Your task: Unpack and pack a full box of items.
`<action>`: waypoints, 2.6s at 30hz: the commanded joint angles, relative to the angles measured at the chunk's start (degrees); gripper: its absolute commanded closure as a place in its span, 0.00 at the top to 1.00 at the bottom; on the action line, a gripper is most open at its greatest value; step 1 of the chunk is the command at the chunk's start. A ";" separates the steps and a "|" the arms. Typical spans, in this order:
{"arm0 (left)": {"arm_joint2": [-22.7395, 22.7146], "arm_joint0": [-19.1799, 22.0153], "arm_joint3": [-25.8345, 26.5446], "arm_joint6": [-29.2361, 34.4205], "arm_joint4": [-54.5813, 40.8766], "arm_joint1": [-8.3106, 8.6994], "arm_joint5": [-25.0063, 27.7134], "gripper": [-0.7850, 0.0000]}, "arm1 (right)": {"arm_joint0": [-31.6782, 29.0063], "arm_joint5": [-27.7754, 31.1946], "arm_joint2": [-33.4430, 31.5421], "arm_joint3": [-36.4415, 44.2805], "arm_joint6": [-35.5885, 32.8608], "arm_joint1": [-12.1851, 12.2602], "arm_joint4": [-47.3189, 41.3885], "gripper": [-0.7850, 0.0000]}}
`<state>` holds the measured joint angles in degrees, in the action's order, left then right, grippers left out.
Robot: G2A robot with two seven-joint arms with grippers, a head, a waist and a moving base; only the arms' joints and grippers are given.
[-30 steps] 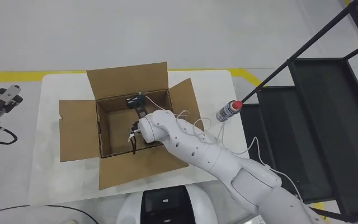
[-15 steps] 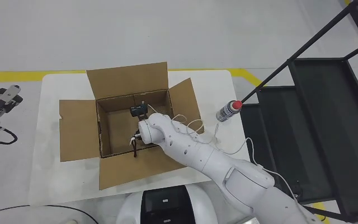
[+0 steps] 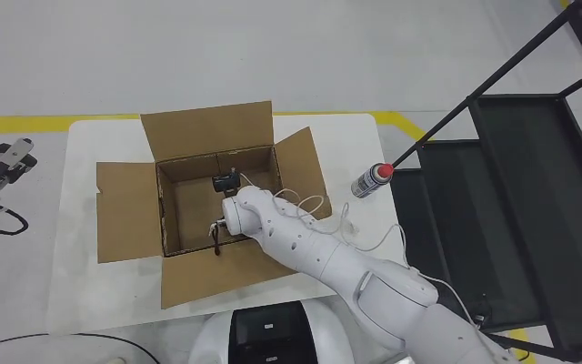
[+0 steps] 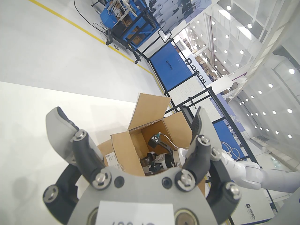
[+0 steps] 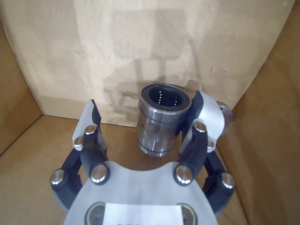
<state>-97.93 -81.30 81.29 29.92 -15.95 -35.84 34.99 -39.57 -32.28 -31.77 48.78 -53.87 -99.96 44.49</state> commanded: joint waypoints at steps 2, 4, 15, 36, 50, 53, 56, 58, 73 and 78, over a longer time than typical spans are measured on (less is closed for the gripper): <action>0.00 0.00 0.00 0.00 0.00 0.00 0.00 1.00 | -0.11 0.15 -0.03 -1.02 0.39 -0.45 -0.28 0.58; 0.00 0.00 0.00 0.00 0.00 0.00 0.00 1.00 | -0.12 0.50 0.05 -1.61 0.55 -0.74 -0.28 0.44; 0.00 0.00 0.00 0.00 0.00 0.00 0.00 1.00 | 0.70 2.64 -0.13 -1.29 1.19 -1.87 0.79 0.00; 0.00 0.00 0.00 0.00 0.00 0.00 0.00 1.00 | -17.12 22.32 -27.14 32.65 12.94 8.07 1.78 0.00; 0.00 0.00 0.00 0.00 0.00 0.00 0.00 1.00 | -36.52 32.93 -43.54 56.81 19.51 11.00 -17.66 0.00; 0.00 0.00 0.00 0.00 0.00 0.00 0.00 1.00 | -38.59 34.36 -44.90 56.64 21.17 11.18 -22.55 0.00; 0.00 0.00 0.00 0.00 0.00 0.00 0.00 1.00 | -38.63 34.79 -44.94 56.37 20.79 11.27 -22.61 0.00; 0.00 0.00 0.00 0.00 0.00 0.00 0.00 1.00 | -38.63 34.79 -44.94 56.37 20.79 11.27 -22.61 0.00; 0.00 0.00 0.00 0.00 0.00 0.00 0.00 1.00 | -38.63 34.79 -44.94 56.37 20.79 11.27 -22.61 0.00; 0.00 0.00 0.00 0.00 0.00 0.00 0.00 1.00 | -38.72 35.18 -46.47 56.89 22.26 11.46 -24.86 0.00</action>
<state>-97.93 -81.30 81.29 29.92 -15.95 -35.84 34.99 -78.29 2.62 -77.32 105.40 -32.15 -88.60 21.26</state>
